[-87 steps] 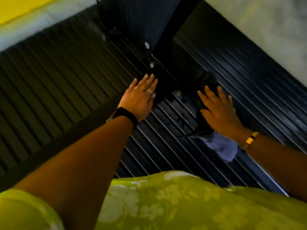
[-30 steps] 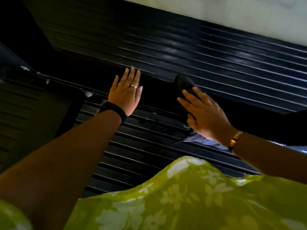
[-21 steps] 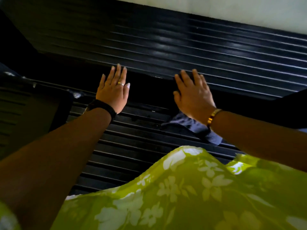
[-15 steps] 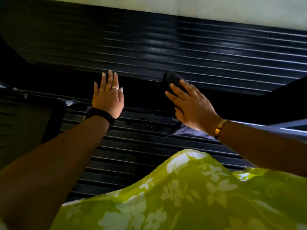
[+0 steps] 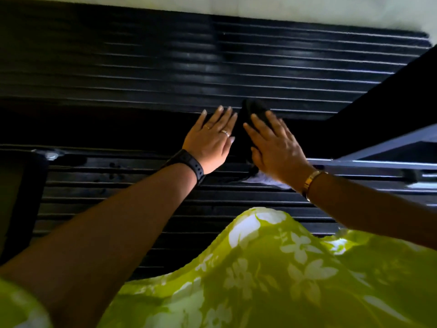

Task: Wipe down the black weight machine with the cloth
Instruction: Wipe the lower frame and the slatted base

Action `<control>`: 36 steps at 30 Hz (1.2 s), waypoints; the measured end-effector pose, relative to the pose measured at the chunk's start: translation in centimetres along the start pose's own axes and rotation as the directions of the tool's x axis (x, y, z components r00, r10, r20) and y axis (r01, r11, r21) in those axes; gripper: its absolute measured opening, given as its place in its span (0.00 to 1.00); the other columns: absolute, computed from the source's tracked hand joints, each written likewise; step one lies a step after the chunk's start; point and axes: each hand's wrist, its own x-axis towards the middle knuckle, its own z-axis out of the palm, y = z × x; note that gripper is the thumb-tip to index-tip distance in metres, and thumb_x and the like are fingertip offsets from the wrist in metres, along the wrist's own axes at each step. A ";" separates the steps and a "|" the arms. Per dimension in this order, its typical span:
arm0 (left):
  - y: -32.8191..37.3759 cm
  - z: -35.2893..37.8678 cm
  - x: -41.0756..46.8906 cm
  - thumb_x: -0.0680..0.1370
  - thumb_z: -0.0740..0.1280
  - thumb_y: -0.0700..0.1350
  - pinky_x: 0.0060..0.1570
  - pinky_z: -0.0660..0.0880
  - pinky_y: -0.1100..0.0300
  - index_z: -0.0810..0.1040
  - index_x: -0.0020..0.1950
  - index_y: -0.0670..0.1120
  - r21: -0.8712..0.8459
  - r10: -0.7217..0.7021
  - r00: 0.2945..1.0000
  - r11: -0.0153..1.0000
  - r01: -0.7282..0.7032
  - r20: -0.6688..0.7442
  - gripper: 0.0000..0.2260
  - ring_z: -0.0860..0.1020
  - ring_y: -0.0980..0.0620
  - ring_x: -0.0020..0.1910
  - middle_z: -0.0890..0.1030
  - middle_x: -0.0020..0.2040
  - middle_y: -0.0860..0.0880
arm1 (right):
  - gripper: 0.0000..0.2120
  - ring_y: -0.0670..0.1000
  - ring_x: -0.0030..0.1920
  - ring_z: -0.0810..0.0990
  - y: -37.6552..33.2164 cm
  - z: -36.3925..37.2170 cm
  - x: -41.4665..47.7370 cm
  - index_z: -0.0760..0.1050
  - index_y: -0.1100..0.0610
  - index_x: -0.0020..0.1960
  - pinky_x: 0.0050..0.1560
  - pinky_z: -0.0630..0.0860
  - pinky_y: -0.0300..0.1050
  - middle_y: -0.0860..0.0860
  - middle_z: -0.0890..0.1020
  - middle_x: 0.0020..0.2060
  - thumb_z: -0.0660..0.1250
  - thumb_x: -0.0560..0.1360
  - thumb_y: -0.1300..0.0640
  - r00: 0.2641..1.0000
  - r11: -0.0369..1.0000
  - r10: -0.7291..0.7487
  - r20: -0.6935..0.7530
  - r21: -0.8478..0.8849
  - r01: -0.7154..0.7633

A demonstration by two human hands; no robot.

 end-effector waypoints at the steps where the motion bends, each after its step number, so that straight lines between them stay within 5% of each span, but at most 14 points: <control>1: 0.3 0.0 0.3 0.85 0.47 0.50 0.75 0.41 0.49 0.44 0.80 0.46 0.011 0.022 1.000 1.000 -0.023 0.009 0.25 0.44 0.50 0.79 0.46 0.80 0.49 | 0.28 0.64 0.72 0.64 0.8 0.2 -0.7 0.68 0.55 0.73 0.71 0.60 0.60 0.56 0.69 0.72 0.51 0.75 0.48 1.000 1.000 0.002 0.009 0.002 -0.002; 8: 1.3 0.8 0.6 0.85 0.48 0.50 0.75 0.42 0.52 0.45 0.80 0.45 -0.019 0.043 0.999 0.999 -0.043 0.027 0.25 0.45 0.50 0.79 0.45 0.80 0.48 | 0.31 0.69 0.71 0.64 5.3 0.2 -4.3 0.67 0.61 0.72 0.64 0.68 0.66 0.62 0.67 0.72 0.47 0.76 0.47 0.926 0.923 0.376 0.021 0.079 -0.376; 14: 0.1 -0.2 0.4 0.85 0.49 0.48 0.75 0.43 0.52 0.46 0.80 0.44 -0.055 0.015 1.000 0.998 -0.015 0.003 0.25 0.47 0.49 0.79 0.48 0.80 0.46 | 0.30 0.69 0.70 0.66 5.3 0.2 -4.7 0.69 0.63 0.71 0.63 0.69 0.67 0.63 0.69 0.70 0.47 0.76 0.48 0.924 0.919 0.381 0.013 0.107 -0.380; 21: -5.7 -0.9 0.8 0.84 0.55 0.46 0.74 0.51 0.48 0.64 0.76 0.41 -0.102 -0.125 0.992 0.987 0.125 0.010 0.21 0.68 0.40 0.70 0.72 0.69 0.38 | 0.29 0.71 0.67 0.68 5.6 0.0 -4.5 0.71 0.64 0.69 0.58 0.72 0.69 0.65 0.71 0.69 0.49 0.76 0.49 0.929 0.923 0.369 0.022 0.103 -0.369; 25: -5.1 0.5 0.5 0.82 0.57 0.44 0.75 0.51 0.47 0.68 0.72 0.40 -0.127 -0.146 0.984 0.983 0.133 -0.103 0.19 0.68 0.40 0.70 0.74 0.67 0.38 | 0.30 0.70 0.69 0.66 5.3 0.2 -4.5 0.70 0.63 0.70 0.57 0.72 0.69 0.63 0.69 0.70 0.48 0.75 0.48 0.922 0.916 0.388 0.015 0.104 -0.387; 31: -5.8 1.5 -0.8 0.83 0.49 0.50 0.76 0.44 0.52 0.54 0.79 0.39 -0.025 0.009 0.993 1.000 -0.012 -0.114 0.26 0.51 0.44 0.79 0.55 0.79 0.42 | 0.30 0.67 0.71 0.65 5.0 0.5 -4.3 0.69 0.61 0.71 0.58 0.72 0.66 0.61 0.68 0.72 0.48 0.75 0.47 0.898 0.895 0.432 -0.082 0.160 -0.416; 36: -7.7 1.9 -1.8 0.81 0.44 0.54 0.74 0.51 0.51 0.56 0.77 0.39 0.041 0.261 0.962 0.965 -0.259 -0.082 0.29 0.55 0.44 0.77 0.59 0.77 0.41 | 0.29 0.61 0.75 0.57 3.1 1.0 -3.0 0.66 0.54 0.74 0.68 0.60 0.60 0.53 0.62 0.76 0.55 0.75 0.48 0.764 0.757 0.628 -0.144 0.338 -0.559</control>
